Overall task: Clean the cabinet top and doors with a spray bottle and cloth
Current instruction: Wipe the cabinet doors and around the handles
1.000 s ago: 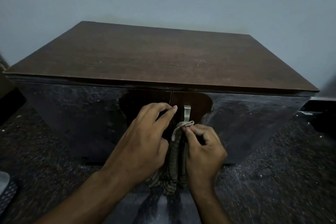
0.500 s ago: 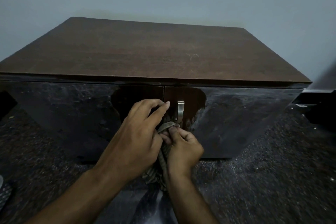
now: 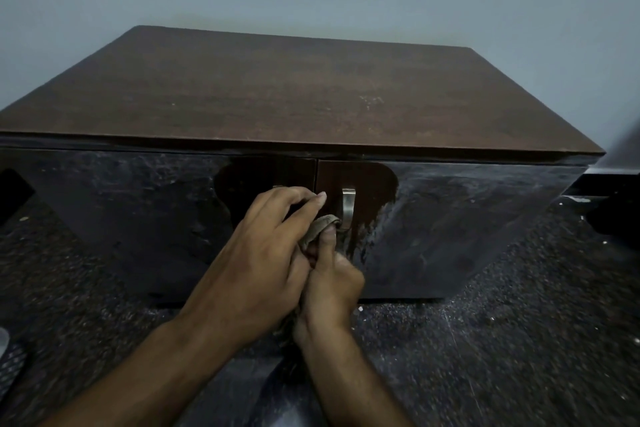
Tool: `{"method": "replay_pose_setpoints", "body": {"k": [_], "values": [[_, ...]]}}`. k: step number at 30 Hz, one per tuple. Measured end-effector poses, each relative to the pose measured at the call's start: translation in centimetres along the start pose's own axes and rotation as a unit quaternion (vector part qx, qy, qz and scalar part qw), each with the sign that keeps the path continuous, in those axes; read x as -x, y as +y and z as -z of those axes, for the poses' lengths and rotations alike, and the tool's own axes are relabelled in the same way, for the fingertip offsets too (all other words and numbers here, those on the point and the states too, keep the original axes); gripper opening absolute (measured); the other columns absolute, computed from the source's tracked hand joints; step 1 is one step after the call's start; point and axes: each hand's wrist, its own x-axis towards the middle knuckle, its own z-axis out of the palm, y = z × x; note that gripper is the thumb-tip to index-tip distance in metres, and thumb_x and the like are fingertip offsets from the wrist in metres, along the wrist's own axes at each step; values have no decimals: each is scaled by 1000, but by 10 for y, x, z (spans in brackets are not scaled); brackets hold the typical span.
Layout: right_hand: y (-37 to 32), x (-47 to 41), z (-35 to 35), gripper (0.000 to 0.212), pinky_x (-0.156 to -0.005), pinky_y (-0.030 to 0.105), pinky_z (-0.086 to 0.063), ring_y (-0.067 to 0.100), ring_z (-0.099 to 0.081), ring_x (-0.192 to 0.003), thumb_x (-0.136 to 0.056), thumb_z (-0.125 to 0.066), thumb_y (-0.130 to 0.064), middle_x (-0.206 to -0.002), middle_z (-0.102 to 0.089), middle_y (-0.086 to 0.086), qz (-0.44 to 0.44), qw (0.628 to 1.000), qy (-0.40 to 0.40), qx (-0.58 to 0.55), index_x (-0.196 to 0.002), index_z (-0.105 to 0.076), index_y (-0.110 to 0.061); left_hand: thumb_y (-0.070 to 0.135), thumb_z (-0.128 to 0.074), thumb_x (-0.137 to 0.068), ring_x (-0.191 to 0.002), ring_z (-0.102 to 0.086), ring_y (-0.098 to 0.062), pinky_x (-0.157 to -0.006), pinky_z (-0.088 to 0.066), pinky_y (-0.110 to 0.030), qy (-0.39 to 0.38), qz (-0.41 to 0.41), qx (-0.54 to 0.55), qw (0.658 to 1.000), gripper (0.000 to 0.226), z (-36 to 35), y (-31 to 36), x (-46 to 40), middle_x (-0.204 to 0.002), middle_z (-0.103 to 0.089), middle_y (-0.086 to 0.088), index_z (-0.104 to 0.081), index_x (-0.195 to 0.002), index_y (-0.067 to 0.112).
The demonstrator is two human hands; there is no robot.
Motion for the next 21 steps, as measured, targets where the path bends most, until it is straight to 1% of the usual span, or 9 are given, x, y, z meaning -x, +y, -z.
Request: {"method": "replay_pose_setpoints", "body": {"k": [3, 6, 10, 13, 15, 17, 19, 21], "values": [[0, 3, 0, 31, -64, 34, -61, 30, -75, -71, -99, -61, -24, -74, -76, 15, 25, 1000, -1, 14, -82, -74, -2, 0, -59, -83, -133, -35, -5, -106, -32, -16, -4, 2, 4, 1000, 63, 0, 0, 0, -136, -46, 4, -46, -144, 12], [-5, -2, 5, 19, -65, 34, -59, 27, -73, -68, -97, -63, -13, -78, -76, 17, 29, 999, 8, -38, -90, -72, 2, 2, -56, -83, -133, -35, -6, -107, -30, -13, -4, -4, 4, 1000, 63, 1, -2, 1, -137, -45, 4, -45, -144, 11], [-8, -3, 11, 17, -78, 36, -60, 32, -76, -81, -94, -64, -5, -93, -76, 23, -23, 993, 12, -112, -101, -69, 9, 4, -52, -83, -133, -37, -8, -108, -31, -15, -1, -11, 6, 1000, 61, 0, -3, 1, -136, -46, 2, -45, -144, 10], [-13, 3, 8, 14, -86, 37, -59, 30, -76, -91, -91, -64, 5, -98, -75, 23, -37, 984, -12, -172, -102, -68, 11, 1, -55, -83, -132, -38, -9, -109, -31, -17, 0, -10, 9, 1000, 61, 0, -3, 1, -136, -47, 1, -47, -143, 9], [-14, 1, 6, 15, -85, 35, -59, 30, -75, -92, -88, -67, 7, -97, -75, 23, -22, 983, -26, -182, -103, -68, 12, -3, -58, -81, -131, -39, -10, -109, -31, -18, 1, -9, 7, 1000, 63, -2, -4, 0, -135, -48, -1, -48, -142, 8], [-10, -5, 5, 18, -81, 35, -59, 31, -76, -88, -87, -68, 6, -95, -75, 23, -15, 983, -15, -180, -103, -67, 13, -4, -58, -80, -131, -40, -11, -109, -30, -18, 1, -9, 4, 1000, 63, -3, -4, 0, -135, -48, -2, -48, -142, 7], [-5, -10, 11, 17, -78, 35, -60, 29, -76, -81, -87, -68, 8, -87, -76, 21, -18, 984, 15, -174, -102, -67, 14, -3, -59, -80, -131, -39, -12, -109, -31, -19, -6, -7, -1, 1000, 65, -3, -3, 0, -135, -47, -1, -46, -143, 8], [-5, -17, 21, 16, -71, 32, -61, 25, -75, -72, -86, -66, 12, -78, -76, 17, -10, 982, 57, -177, -102, -66, 16, -3, -60, -80, -131, -39, -12, -108, -34, -22, -9, -10, -4, 1000, 66, -1, -1, 1, -136, -47, -1, -46, -144, 9]]}}
